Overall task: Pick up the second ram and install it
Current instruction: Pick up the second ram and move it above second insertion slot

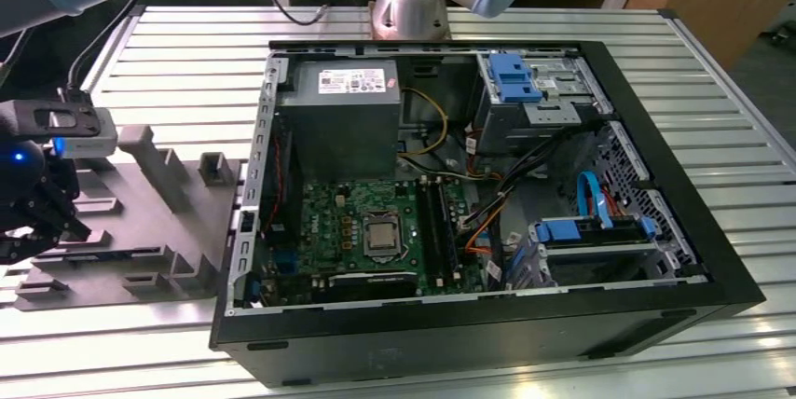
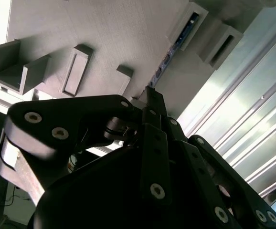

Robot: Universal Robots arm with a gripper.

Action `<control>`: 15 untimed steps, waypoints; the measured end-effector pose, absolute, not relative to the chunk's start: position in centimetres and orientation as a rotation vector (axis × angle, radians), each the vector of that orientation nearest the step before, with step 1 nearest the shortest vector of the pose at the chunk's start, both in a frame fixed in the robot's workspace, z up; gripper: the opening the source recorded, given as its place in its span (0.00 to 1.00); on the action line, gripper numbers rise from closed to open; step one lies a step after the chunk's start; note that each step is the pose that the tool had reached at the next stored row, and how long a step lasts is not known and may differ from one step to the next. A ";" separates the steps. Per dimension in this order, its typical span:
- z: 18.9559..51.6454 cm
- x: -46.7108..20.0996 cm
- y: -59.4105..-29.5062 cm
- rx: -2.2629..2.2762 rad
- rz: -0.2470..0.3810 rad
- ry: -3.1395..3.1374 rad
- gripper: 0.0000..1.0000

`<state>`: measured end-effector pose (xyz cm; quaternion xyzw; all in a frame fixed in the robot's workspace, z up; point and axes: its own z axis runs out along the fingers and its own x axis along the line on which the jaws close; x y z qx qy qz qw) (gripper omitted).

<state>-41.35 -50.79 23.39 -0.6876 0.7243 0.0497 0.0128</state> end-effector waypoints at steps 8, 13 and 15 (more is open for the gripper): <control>22.7 -41.4 -50.8 -2.159 0.155 2.243 0.10; 22.4 -41.5 -50.8 -2.171 0.155 2.231 0.10; 22.3 -41.6 -50.8 -2.172 0.155 2.231 0.10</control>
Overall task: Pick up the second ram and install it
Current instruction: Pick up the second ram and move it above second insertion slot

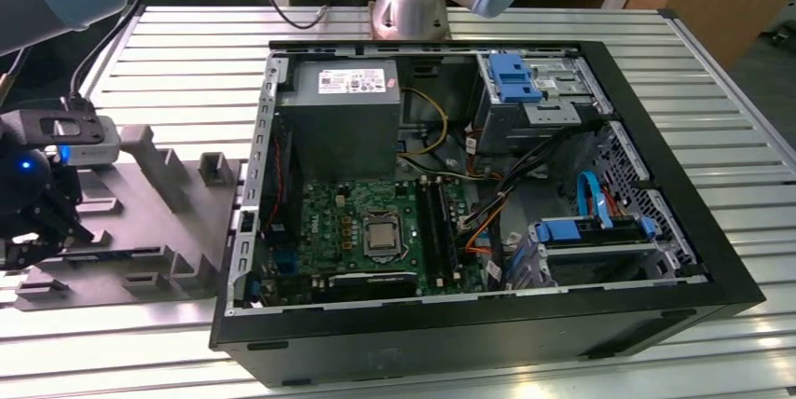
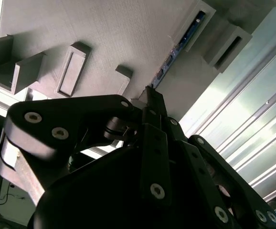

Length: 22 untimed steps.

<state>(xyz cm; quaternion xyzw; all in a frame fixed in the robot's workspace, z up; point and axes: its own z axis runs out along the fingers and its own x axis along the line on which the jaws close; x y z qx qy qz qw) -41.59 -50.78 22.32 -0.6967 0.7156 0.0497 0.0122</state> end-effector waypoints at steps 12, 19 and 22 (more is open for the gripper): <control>21.5 -41.6 -50.8 -2.179 0.155 2.224 0.10; 21.4 -41.6 -50.8 -2.182 0.155 2.222 0.10; 21.3 -41.6 -50.8 -2.182 0.155 2.221 0.11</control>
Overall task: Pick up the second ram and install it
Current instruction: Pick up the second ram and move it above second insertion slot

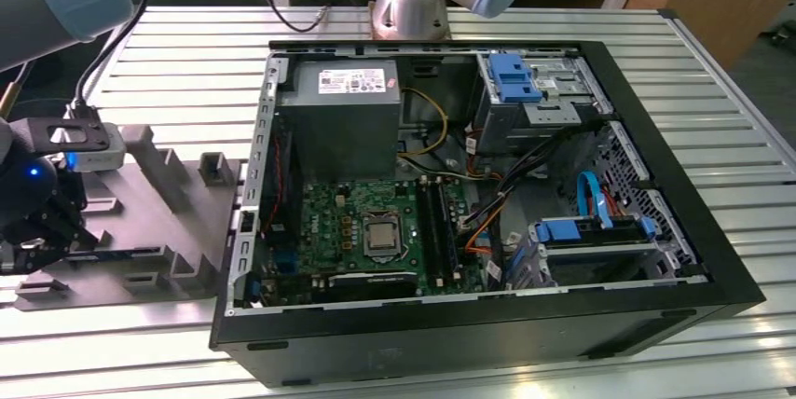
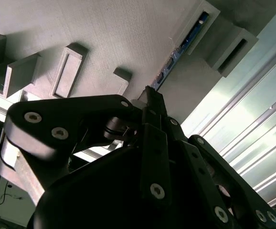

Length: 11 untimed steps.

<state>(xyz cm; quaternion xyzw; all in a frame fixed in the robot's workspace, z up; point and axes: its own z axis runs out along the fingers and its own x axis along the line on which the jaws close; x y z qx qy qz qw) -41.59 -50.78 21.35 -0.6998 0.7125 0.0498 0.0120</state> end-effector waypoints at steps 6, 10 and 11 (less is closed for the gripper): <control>21.4 -41.6 -50.8 -2.182 0.155 2.221 0.29; 21.3 -41.6 -50.8 -2.193 0.155 2.210 0.36; 21.3 -41.6 -50.8 -2.207 0.155 2.198 0.36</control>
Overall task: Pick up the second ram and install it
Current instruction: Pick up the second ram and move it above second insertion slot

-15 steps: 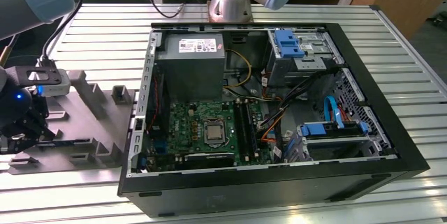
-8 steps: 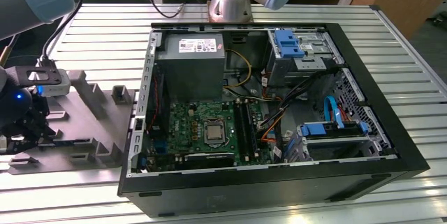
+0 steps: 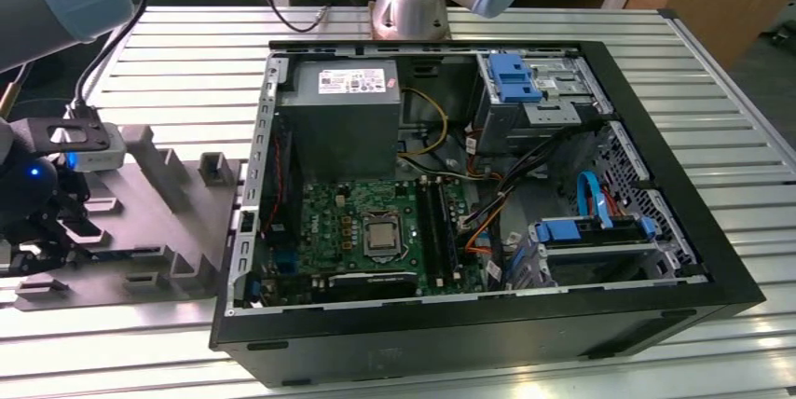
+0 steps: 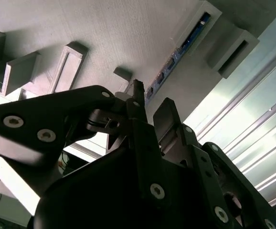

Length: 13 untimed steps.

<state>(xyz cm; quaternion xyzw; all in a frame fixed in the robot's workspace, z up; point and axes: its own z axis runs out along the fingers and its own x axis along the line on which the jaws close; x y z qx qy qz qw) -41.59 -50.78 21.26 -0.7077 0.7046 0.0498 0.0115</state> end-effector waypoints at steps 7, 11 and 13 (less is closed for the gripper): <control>20.8 -41.7 -50.8 -2.250 0.149 2.164 0.36; 20.4 -41.7 -50.8 -2.255 0.148 2.160 0.36; 20.1 -41.7 -50.8 -2.256 0.148 2.159 0.36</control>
